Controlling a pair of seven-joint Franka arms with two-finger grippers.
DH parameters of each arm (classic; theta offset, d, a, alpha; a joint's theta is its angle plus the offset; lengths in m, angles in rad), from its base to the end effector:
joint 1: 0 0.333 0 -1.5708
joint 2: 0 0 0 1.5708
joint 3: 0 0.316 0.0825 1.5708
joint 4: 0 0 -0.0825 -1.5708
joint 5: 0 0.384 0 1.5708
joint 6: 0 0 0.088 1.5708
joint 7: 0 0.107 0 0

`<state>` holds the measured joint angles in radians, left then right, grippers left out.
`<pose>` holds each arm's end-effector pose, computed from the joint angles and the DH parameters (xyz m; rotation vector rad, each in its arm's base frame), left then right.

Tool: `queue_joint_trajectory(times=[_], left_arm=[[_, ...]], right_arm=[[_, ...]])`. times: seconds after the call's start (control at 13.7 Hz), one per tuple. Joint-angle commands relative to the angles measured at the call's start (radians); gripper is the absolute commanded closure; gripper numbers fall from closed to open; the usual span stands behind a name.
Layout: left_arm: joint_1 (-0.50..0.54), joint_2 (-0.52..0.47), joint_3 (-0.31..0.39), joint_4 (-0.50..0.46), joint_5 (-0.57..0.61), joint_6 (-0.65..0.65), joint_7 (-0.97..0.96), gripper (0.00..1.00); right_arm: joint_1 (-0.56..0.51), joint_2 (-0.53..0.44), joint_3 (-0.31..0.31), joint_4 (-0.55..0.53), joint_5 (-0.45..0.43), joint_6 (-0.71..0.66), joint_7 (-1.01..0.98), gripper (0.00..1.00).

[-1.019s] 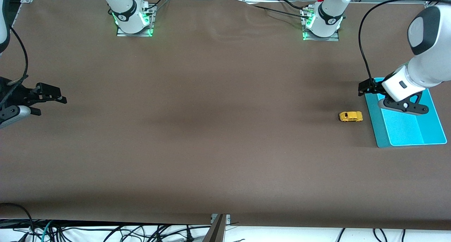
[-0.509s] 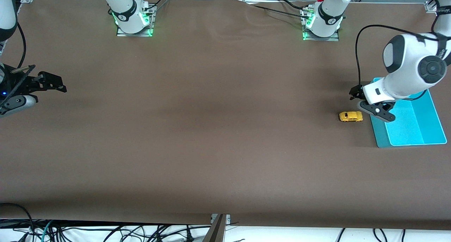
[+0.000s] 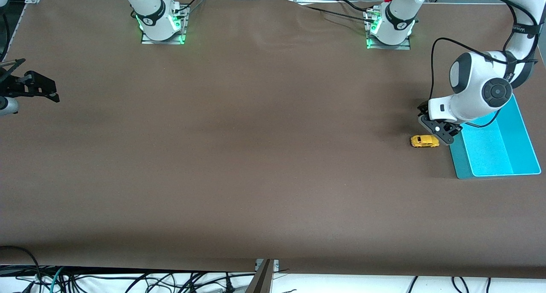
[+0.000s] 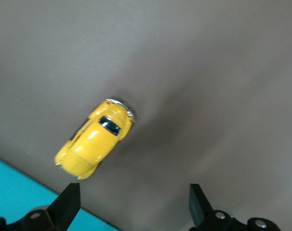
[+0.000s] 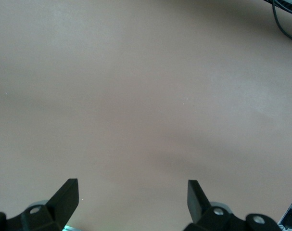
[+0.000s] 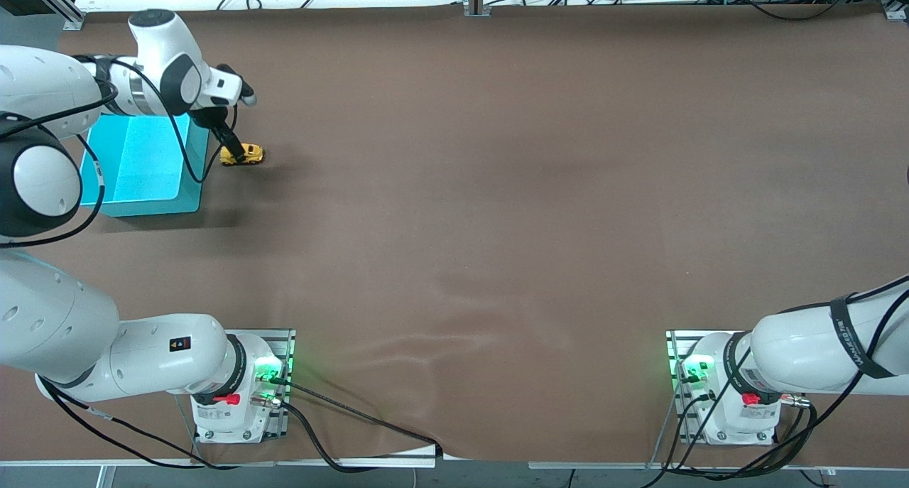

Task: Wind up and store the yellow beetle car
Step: 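Lower the open left gripper onto the car beside the blue tray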

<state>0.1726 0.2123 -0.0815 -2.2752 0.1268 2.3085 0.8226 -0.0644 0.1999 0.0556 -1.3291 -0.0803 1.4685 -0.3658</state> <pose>0.5118 0.0488 0.2494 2.8502 -1.2471 -0.2955 0.6049 -0.0183 0.6131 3.0358 0.5374 -0.1111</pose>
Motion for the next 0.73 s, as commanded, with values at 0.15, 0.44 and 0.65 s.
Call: queue_joint_trajectory(times=[0.15, 0.44, 0.65], left_arm=[[0.013, 0.073, -0.006, 0.006, 0.034, 0.182, 0.298, 0.01], [0.013, 0.139, -0.004, 0.008, 0.079, 0.284, 0.424, 0.01], [0.013, 0.17, 0.0, 0.023, 0.091, 0.307, 0.467, 0.0]], right_arm=[[0.005, -0.037, 0.012, -0.045, -0.018, -0.013, 0.153, 0.0], [0.015, -0.03, 0.012, -0.039, -0.018, -0.027, 0.206, 0.0], [0.018, -0.02, 0.012, -0.035, -0.019, -0.023, 0.205, 0.0]])
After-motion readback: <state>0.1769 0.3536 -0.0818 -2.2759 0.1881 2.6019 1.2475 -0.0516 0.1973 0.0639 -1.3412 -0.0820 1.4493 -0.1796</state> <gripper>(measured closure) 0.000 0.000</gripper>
